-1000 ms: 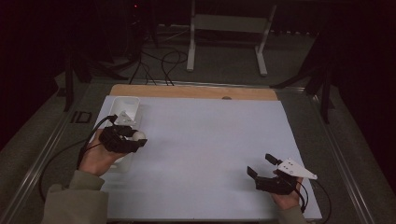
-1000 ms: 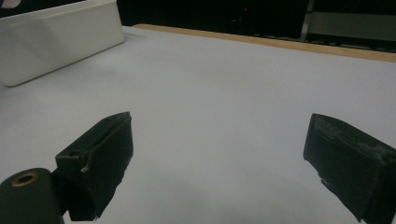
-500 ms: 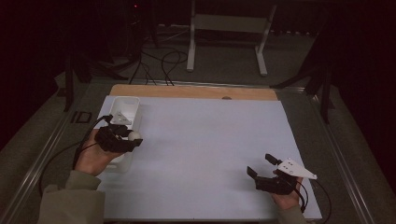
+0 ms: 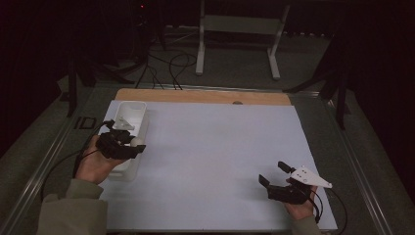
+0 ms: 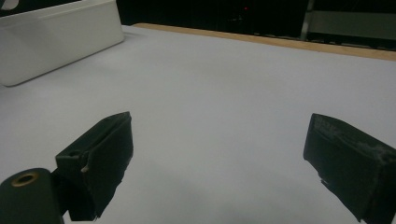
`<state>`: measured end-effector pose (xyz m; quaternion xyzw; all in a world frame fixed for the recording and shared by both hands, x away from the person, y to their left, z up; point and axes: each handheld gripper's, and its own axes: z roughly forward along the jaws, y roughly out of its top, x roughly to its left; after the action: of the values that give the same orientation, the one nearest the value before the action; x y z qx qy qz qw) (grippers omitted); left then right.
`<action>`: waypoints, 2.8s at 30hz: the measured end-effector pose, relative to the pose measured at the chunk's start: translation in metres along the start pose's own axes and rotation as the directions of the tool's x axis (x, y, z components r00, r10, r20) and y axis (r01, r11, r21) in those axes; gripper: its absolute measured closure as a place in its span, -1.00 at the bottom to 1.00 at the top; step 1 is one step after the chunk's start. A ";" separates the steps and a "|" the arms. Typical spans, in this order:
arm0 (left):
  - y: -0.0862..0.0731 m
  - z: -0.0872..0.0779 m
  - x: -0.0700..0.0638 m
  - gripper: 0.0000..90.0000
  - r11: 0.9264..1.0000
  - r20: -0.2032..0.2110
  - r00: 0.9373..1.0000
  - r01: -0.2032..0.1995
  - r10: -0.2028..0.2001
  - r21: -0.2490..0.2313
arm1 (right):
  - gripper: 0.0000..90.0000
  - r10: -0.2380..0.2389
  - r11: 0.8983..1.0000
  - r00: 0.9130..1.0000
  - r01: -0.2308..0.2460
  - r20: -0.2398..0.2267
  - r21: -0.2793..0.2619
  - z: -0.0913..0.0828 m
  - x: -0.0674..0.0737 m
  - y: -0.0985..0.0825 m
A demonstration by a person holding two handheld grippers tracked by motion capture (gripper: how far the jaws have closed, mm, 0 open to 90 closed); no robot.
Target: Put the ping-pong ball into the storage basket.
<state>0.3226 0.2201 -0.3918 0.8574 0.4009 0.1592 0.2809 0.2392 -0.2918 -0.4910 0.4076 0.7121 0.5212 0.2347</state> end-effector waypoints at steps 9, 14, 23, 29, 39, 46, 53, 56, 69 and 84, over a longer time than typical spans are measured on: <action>-0.002 0.000 0.003 0.14 1.000 -0.013 1.000 0.009 -0.009 0.001 | -0.82 0.000 1.000 1.000 0.000 0.000 0.000 0.000 0.000 0.000; -0.003 0.000 0.005 0.14 1.000 -0.020 1.000 0.016 -0.016 0.004 | -0.82 0.000 1.000 1.000 0.000 0.000 0.000 0.000 0.000 0.000; -0.007 0.000 0.010 0.14 1.000 -0.035 0.999 0.031 -0.030 0.007 | -0.82 -0.001 1.000 1.000 0.001 0.001 0.000 0.000 0.000 0.000; -0.009 0.000 0.013 0.14 0.999 -0.043 0.998 0.041 -0.040 0.007 | -0.82 -0.001 1.000 1.000 0.001 0.001 -0.001 0.000 0.000 0.000; -0.011 0.000 0.016 0.14 0.999 -0.057 0.997 0.049 -0.047 0.019 | -0.82 0.000 1.000 1.000 0.000 0.000 0.000 0.000 0.000 0.000; -0.013 0.001 0.018 0.14 0.998 -0.069 0.996 0.056 -0.054 0.023 | -0.82 0.001 1.000 1.000 -0.001 0.000 0.002 0.000 0.000 0.000; -0.015 -0.001 0.022 0.14 0.998 -0.078 0.995 0.065 -0.063 0.024 | -0.82 0.002 1.000 1.000 -0.002 0.000 0.003 0.001 0.000 0.000; -0.015 -0.001 0.023 0.14 0.997 -0.082 0.994 0.069 -0.066 0.030 | -0.82 0.001 1.000 1.000 -0.001 0.000 0.003 0.001 0.000 0.000; -0.020 -0.002 0.028 0.14 0.996 -0.098 0.992 0.083 -0.079 0.041 | -0.82 0.002 1.000 1.000 -0.002 0.001 0.003 0.001 0.000 0.000; -0.026 -0.003 0.034 0.13 0.993 -0.109 0.988 0.112 -0.106 0.044 | -0.82 0.001 1.000 1.000 -0.001 0.002 0.004 0.001 0.000 0.000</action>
<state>0.3266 0.2612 -0.4037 0.8313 0.4654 0.1788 0.2458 0.2394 -0.2912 -0.4913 0.4087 0.7127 0.5197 0.2344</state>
